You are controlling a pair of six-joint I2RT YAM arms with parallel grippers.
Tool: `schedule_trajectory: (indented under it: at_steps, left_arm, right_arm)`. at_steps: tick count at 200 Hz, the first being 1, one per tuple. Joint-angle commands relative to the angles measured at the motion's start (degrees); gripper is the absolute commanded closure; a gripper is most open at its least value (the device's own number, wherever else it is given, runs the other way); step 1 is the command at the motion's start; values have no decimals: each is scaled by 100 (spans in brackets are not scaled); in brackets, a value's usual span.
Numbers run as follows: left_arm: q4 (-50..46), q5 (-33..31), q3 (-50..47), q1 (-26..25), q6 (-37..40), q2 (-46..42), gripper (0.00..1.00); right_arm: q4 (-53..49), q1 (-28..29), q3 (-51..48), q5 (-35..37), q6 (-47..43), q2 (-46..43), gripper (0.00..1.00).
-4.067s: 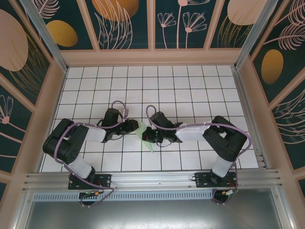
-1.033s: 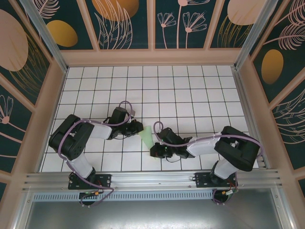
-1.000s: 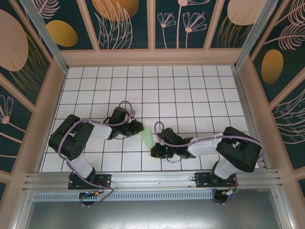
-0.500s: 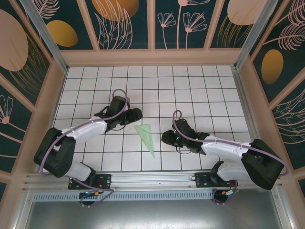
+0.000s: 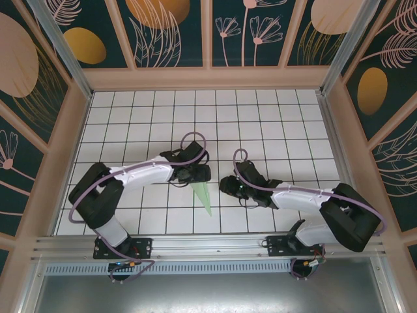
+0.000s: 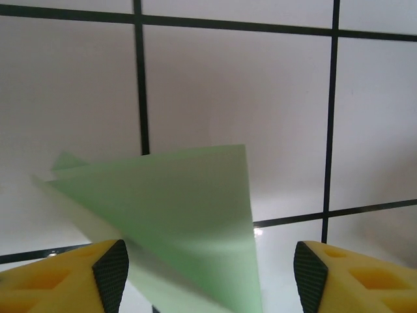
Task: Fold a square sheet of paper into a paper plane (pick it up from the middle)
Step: Move a paper plane to the center of the table.
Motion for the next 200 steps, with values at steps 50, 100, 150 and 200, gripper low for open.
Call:
schedule_trajectory:
  at_steps: [50,100,150,200]
  left_arm:
    - [-487,-268,-128,-61,6,-238,43]
    - [-420,-321,-242,-48,8,-405,52]
    - [-420,-457,-562,-47,-31,-616,57]
    - [-337,-577,-831,-50,-58,-902,62]
  right_arm:
    - [571,56,261,-377,-74,417,65]
    - [583,181,480,-443,-120,729,65]
    - [687,227,542,-596,-204,872,64]
    - [868,402,743,-923,-391,1124,62]
